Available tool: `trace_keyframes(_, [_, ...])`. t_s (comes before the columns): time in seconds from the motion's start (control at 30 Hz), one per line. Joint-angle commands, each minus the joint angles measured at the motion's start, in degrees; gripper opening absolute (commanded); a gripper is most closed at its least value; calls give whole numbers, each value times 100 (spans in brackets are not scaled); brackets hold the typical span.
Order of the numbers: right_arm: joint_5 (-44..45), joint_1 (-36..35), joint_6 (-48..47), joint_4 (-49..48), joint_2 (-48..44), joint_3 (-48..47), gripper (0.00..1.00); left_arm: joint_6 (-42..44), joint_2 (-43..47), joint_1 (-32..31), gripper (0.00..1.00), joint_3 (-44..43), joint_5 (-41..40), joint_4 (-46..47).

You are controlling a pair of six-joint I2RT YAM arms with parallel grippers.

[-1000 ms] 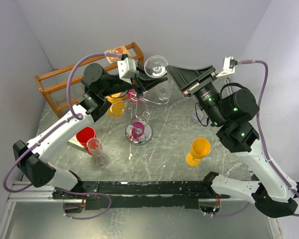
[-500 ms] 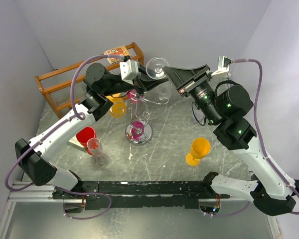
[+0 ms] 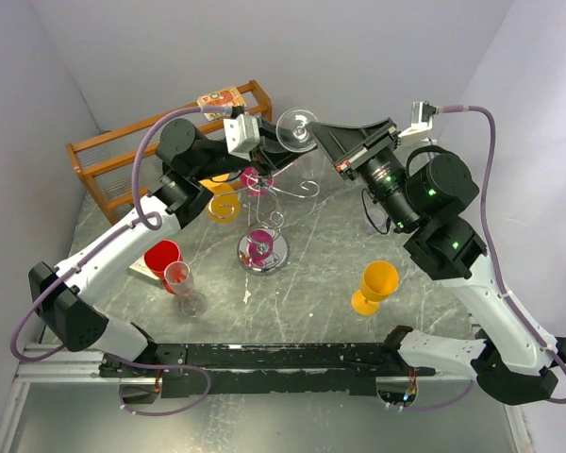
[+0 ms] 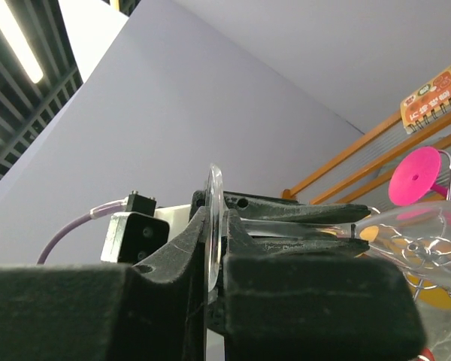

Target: Place the wine glass upside down on the wine glass rack

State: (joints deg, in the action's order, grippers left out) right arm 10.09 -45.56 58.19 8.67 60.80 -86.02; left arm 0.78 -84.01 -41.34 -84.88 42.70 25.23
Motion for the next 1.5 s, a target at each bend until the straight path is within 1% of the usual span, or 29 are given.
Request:
trace_keyframes(0.0, [21, 3, -24, -97, -39, -121, 0, -405, 218, -64, 27, 80, 2, 792])
trace_keyframes(0.07, [99, 3, -82, -127, -83, -152, 0, -446, 263, -59, 38, 134, -87, 858])
trace_keyframes(0.1, [171, -4, -140, -110, -104, -189, 0, -454, 283, -55, 50, 163, -143, 868])
trace_keyframes(0.13, [211, -4, -196, -84, -139, -214, 0, -463, 314, -61, 60, 198, -206, 880])
trace_keyframes(0.2, [317, -2, -283, -69, -219, -212, 0, -492, 380, -58, 72, 297, -313, 910])
trace_keyframes(0.23, [385, 2, -313, -61, -252, -184, 0, -510, 415, -55, 77, 352, -355, 917])
trace_keyframes(0.3, [577, -2, -362, -27, -322, -142, 0, -594, 484, -60, 83, 488, -407, 1008])
trace_keyframes(0.4, [733, -3, -443, 7, -398, -73, 0, -797, 585, -58, 88, 695, -449, 1181])
trace_keyframes(0.5, [934, -3, -570, 44, -442, 6, 0, -935, 695, -52, 90, 879, -611, 1162])
trace_keyframes(0.63, [1298, 1, -1013, 318, -374, -33, 0, -949, 1012, -60, 87, 1128, -1062, 692])
trace_keyframes(0.87, [1897, 1, -1200, 362, -338, 389, 0, -945, 2026, -52, 85, 2108, -2085, 222])
trace_keyframes(1.0, [2284, 0, -1341, 283, -400, 756, 0, -791, 2627, -61, 81, 2518, -2704, -449])
trace_keyframes(1.13, [2456, 7, -1569, 337, -425, 1050, 0, -508, 3319, -61, 79, 2942, -3163, -992])
trace_keyframes(1.27, [2624, 10, -1808, 563, -263, 1050, 0, -168, 3926, -62, 78, 3305, -3847, -1455])
trace_keyframes(1.37, [2645, 41, -1882, 698, -31, 860, 0, -74, 4301, -55, 78, 3516, -4405, -1503])
trace_keyframes(1.47, [2519, 206, -1795, 671, 154, 783, 0, -35, 4553, -57, 78, 3703, -4785, -1365])
